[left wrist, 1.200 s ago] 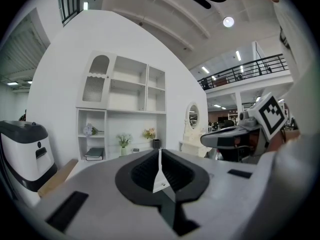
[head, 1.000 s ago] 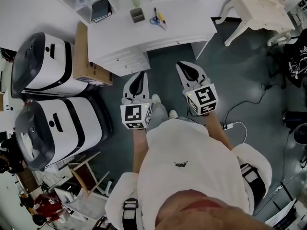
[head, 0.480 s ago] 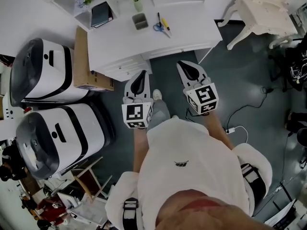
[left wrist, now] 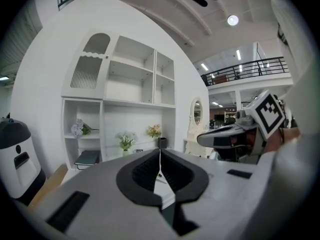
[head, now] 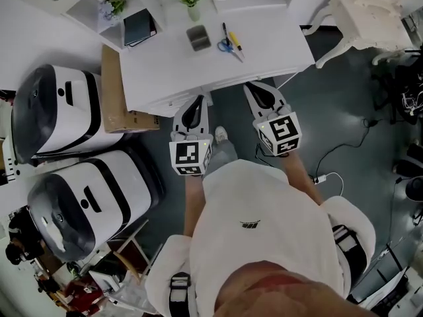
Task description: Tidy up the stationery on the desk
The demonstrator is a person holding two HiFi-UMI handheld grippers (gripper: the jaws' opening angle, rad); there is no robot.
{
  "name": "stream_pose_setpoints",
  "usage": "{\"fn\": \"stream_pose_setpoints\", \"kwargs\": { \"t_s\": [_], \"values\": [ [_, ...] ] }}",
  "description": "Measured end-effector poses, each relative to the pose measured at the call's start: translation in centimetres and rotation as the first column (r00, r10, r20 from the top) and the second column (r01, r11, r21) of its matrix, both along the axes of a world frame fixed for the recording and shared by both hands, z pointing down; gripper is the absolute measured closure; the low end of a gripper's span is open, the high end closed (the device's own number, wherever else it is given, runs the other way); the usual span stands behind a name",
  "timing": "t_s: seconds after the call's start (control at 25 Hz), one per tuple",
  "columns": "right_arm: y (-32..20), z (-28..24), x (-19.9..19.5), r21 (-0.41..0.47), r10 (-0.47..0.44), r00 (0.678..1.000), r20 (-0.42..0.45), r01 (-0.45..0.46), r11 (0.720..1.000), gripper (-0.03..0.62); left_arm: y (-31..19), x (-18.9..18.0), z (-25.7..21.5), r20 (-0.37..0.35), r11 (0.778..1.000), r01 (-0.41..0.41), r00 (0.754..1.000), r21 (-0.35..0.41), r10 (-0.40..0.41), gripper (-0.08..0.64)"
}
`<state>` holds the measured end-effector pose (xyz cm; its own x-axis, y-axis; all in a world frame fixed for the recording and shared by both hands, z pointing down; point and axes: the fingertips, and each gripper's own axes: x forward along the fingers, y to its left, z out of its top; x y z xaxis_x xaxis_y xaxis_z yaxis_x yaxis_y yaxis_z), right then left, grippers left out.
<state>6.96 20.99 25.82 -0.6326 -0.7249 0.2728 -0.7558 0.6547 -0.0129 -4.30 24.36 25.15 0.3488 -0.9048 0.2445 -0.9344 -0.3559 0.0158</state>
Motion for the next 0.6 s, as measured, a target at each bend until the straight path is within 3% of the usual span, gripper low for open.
{"fn": "stream_pose_setpoints", "kwargs": {
  "t_s": [0.6],
  "values": [
    [-9.8, 1.8, -5.1, -0.035, 0.069, 0.996, -0.050, -0.071, 0.997, 0.595, -10.7, -5.7, 1.5, -0.010, 0.995, -0.097, 0.995, -0.034, 0.096, 0.560]
  ]
}}
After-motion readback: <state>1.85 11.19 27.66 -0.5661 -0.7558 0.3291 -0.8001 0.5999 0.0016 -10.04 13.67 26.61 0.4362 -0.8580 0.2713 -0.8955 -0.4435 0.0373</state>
